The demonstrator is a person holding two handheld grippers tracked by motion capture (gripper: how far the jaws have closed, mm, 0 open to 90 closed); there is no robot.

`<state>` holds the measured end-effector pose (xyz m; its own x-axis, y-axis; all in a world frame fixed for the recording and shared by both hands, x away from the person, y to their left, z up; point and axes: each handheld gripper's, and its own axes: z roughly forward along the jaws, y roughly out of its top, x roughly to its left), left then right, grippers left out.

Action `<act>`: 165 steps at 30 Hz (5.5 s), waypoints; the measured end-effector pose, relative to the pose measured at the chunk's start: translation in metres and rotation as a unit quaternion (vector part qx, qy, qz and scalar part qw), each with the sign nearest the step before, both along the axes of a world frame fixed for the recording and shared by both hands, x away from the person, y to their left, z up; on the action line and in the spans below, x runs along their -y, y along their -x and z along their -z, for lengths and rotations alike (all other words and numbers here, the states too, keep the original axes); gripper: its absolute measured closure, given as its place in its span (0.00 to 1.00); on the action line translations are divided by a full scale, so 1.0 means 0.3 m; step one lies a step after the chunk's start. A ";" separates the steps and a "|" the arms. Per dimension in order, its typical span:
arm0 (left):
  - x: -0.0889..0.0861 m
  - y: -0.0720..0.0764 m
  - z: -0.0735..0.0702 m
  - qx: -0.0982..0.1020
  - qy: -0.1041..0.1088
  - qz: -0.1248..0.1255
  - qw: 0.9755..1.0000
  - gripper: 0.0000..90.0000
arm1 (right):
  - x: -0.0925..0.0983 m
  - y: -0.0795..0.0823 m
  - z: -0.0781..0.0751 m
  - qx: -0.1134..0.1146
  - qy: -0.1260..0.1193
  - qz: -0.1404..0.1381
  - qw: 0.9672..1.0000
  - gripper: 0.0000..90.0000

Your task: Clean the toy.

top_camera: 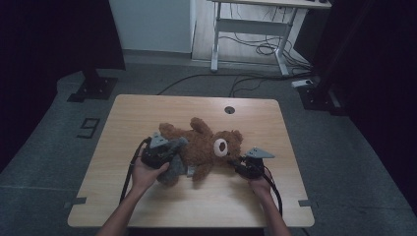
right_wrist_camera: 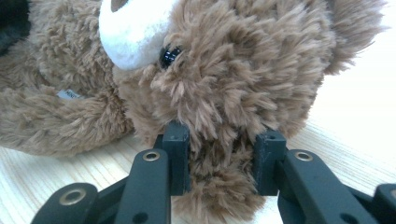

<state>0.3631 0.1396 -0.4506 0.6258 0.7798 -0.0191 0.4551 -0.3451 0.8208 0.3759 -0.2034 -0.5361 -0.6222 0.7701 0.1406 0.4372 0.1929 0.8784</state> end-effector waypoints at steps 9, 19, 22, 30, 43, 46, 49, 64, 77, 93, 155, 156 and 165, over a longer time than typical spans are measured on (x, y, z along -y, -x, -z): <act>0.313 -0.043 -0.032 -0.004 -0.029 0.069 0.997 0.85 | 0.001 0.009 -0.003 -0.004 -0.004 -0.001 1.000 0.73; 0.338 -0.065 0.086 -0.033 -0.021 0.062 0.997 0.86 | 0.014 0.012 0.006 -0.002 -0.015 0.008 1.000 0.73; 0.271 -0.053 0.104 -0.047 0.002 0.063 0.997 0.86 | 0.010 0.016 0.002 0.001 -0.010 0.003 1.000 0.73; 0.143 -0.006 0.107 -0.048 0.012 0.053 0.997 0.86 | 0.014 0.021 0.009 0.004 -0.012 0.001 1.000 0.73; -0.153 0.011 0.163 -0.073 0.043 -0.043 0.995 0.86 | 0.018 0.025 0.012 0.004 -0.013 -0.002 1.000 0.73; -0.180 0.014 0.153 -0.068 0.042 -0.057 0.995 0.86 | 0.017 0.025 0.011 0.003 -0.014 -0.001 1.000 0.73; -0.160 0.024 0.112 -0.050 0.048 -0.045 0.997 0.86 | 0.018 0.023 0.011 0.001 -0.017 0.000 1.000 0.73; 0.363 -0.052 -0.083 -0.002 0.042 0.083 0.996 0.86 | 0.016 0.023 0.007 -0.001 -0.018 0.000 1.000 0.73; 0.592 -0.099 0.030 -0.005 -0.013 0.087 0.996 0.86 | 0.018 0.023 0.008 -0.006 -0.020 0.003 1.000 0.73; 0.279 -0.132 0.011 0.024 -0.039 0.000 0.999 0.87 | 0.016 0.026 0.004 -0.003 -0.016 0.000 1.000 0.73; 0.350 -0.208 0.007 0.012 -0.044 0.009 0.999 0.87 | 0.020 0.035 0.015 -0.018 -0.017 0.003 1.000 0.72; 0.330 -0.205 0.006 0.016 -0.039 0.007 0.999 0.87 | 0.019 0.034 0.016 -0.019 -0.018 0.003 1.000 0.72; 0.149 -0.188 -0.013 0.051 -0.067 -0.042 0.996 0.87 | 0.020 0.034 0.017 -0.023 -0.021 0.005 0.999 0.72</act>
